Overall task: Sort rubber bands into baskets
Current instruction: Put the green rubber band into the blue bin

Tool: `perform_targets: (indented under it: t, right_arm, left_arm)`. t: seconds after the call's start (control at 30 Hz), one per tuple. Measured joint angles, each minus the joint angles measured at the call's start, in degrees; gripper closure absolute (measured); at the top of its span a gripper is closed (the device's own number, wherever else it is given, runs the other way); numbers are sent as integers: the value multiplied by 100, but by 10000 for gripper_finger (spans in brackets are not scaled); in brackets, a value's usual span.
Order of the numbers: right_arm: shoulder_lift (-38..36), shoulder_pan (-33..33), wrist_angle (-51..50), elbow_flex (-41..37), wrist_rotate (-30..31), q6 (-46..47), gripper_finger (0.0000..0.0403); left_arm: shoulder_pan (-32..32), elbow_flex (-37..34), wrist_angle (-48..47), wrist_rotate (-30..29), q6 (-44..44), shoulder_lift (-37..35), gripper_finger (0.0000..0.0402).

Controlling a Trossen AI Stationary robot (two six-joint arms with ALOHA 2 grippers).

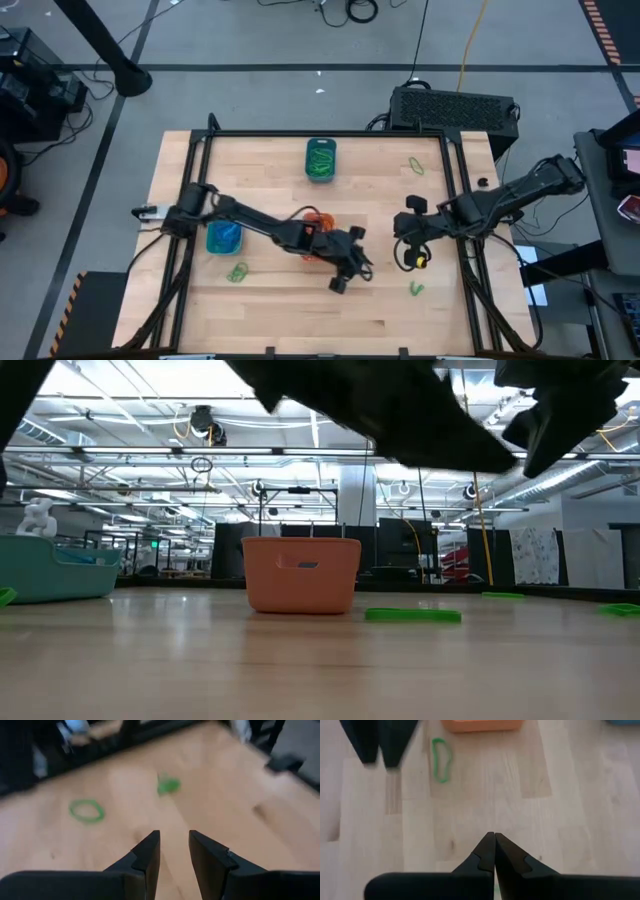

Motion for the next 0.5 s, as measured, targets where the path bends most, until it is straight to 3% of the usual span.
perform_targets:
  t: [0.13,0.3,0.5]
  right_arm:
    - [33,343,-15,-5,-175,928,403]
    - [196,851,-44,-15,-1348,1440,403]
    - [567,1521,-45,-17,-1227,2196,402]
  left_arm:
    - [9,604,-1027,1,100,325,290]
    - [30,748,-1443,-6,149,198,290]
    - [18,747,-1401,-29,132,198,290]
